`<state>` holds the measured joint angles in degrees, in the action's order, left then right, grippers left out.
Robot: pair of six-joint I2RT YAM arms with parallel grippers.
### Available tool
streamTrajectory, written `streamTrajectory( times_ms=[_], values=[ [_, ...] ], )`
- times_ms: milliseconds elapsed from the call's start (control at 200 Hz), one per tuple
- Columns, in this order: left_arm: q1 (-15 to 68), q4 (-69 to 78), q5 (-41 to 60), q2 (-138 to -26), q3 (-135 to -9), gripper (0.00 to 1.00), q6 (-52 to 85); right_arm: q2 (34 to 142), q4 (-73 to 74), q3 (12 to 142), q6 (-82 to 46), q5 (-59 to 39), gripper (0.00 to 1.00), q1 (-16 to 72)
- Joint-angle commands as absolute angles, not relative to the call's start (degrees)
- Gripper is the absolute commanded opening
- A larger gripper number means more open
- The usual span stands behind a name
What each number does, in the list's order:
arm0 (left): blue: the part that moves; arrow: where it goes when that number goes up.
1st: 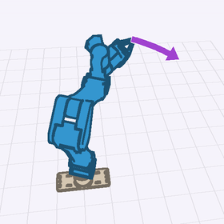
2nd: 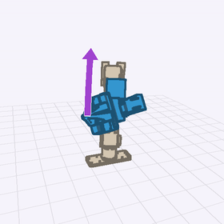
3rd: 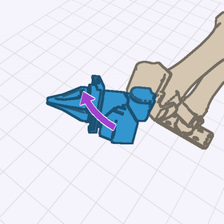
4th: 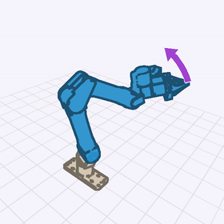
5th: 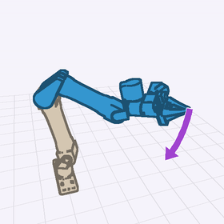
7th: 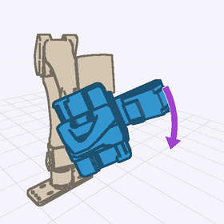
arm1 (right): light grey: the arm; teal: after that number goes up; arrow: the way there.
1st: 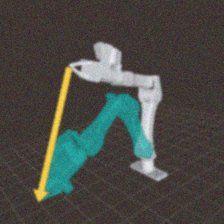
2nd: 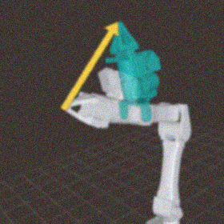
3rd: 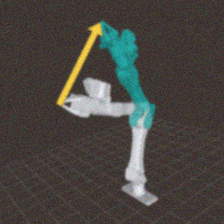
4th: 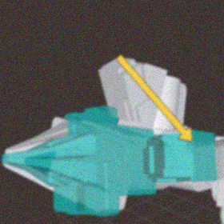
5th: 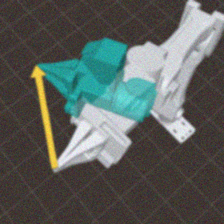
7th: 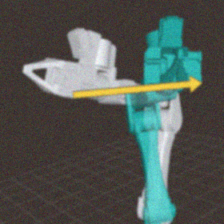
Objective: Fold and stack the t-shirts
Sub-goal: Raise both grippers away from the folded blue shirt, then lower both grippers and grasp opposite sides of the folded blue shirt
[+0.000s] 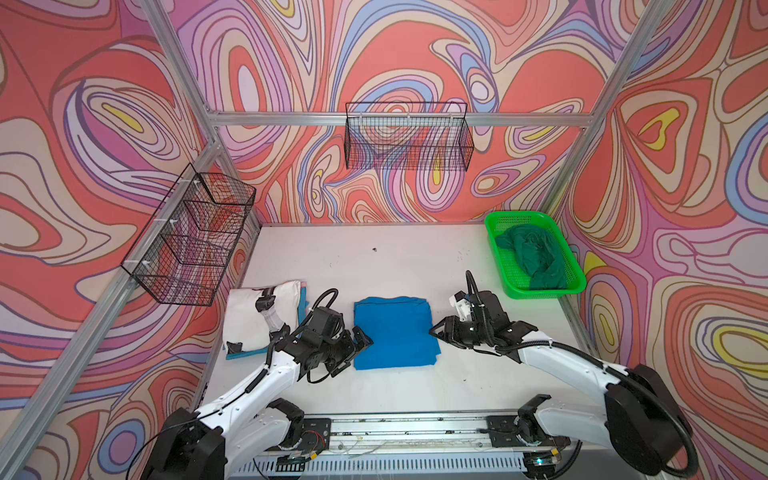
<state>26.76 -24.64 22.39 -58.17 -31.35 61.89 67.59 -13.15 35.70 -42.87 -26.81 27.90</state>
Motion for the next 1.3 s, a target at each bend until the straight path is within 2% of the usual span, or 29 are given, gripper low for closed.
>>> streamTrajectory(
  times_ms=[0, 45, 160, 240, 361, 526, 871, 1297],
  values=[
    [26.25, -35.44, 18.39, -58.54, -38.01, 1.0, 55.11, 63.64, -27.5, 41.06, -36.83, -19.68, 0.59, 27.96],
    [25.1, -36.78, 19.36, -60.25, -40.04, 1.0, 52.35, 63.37, -29.8, 42.36, -35.39, -19.05, 0.64, 27.89],
    [21.45, -42.23, 20.95, -66.0, -46.0, 1.0, 45.21, 63.66, -35.68, 45.13, -31.89, -15.45, 0.68, 27.94],
    [19.97, -43.94, 20.7, -68.47, -48.33, 1.0, 41.88, 63.12, -37.53, 45.83, -30.9, -13.28, 0.85, 27.84],
    [19.31, -44.24, 20.1, -71.62, -49.24, 1.0, 38.96, 65.1, -36.71, 45.45, -30.04, -15.57, 0.89, 27.82],
    [19.26, -39.91, 21.74, -74.79, -46.31, 1.0, 39.49, 70.23, -33.71, 45.16, -29.4, -17.09, 0.89, 27.77],
    [19.35, -34.37, 22.29, -83.78, -45.16, 1.0, 40.69, 81.51, -24.82, 44.91, -30.8, -19.25, 0.78, 27.78],
    [22.39, -32.48, 19.22, -92.98, -46.58, 0.85, 42.25, 90.66, -20.09, 45.88, -31.45, -18.0, 0.65, 27.71]
  ],
)
